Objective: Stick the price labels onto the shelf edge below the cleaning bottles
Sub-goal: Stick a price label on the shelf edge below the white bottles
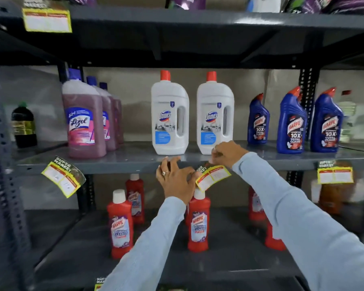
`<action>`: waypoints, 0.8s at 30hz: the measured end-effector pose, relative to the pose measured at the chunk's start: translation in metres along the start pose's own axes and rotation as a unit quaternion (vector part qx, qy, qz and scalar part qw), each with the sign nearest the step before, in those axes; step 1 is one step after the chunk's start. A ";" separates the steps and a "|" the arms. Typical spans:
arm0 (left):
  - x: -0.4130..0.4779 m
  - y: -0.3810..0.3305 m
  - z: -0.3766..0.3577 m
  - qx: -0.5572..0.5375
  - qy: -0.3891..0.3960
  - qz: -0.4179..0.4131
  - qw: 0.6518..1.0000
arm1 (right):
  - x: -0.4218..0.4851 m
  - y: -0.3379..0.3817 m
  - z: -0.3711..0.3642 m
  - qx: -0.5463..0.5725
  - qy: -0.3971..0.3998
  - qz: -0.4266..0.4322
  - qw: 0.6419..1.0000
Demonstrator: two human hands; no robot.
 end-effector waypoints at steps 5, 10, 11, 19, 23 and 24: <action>-0.001 0.009 0.006 0.043 0.030 -0.085 0.995 | -0.022 -0.016 -0.020 0.066 -0.011 0.013 0.998; -0.003 0.014 0.004 0.116 0.045 -0.124 0.984 | -0.028 -0.017 -0.057 0.008 -0.170 0.002 0.985; 0.000 0.012 0.006 0.117 0.047 -0.123 0.984 | -0.025 -0.018 -0.058 0.017 -0.183 -0.005 0.983; 0.029 0.003 0.026 0.094 0.029 -0.193 0.976 | -0.011 -0.032 -0.049 0.263 -0.215 -0.030 0.940; 0.031 0.003 0.021 0.086 0.020 -0.185 0.979 | -0.012 -0.033 -0.049 0.318 -0.255 -0.064 0.911; 0.032 0.004 0.021 0.090 0.019 -0.187 0.978 | -0.012 -0.034 -0.049 0.327 -0.259 -0.071 0.906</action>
Point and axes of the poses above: each hand's wrist, its own x-axis towards the middle knuckle, its own z-axis out of the back of the hand, y = z × x, the point moved 4 cm from there along x, towards the middle knuckle, and after that the axes turned 6 degrees about -x, right-handed, at the moved point
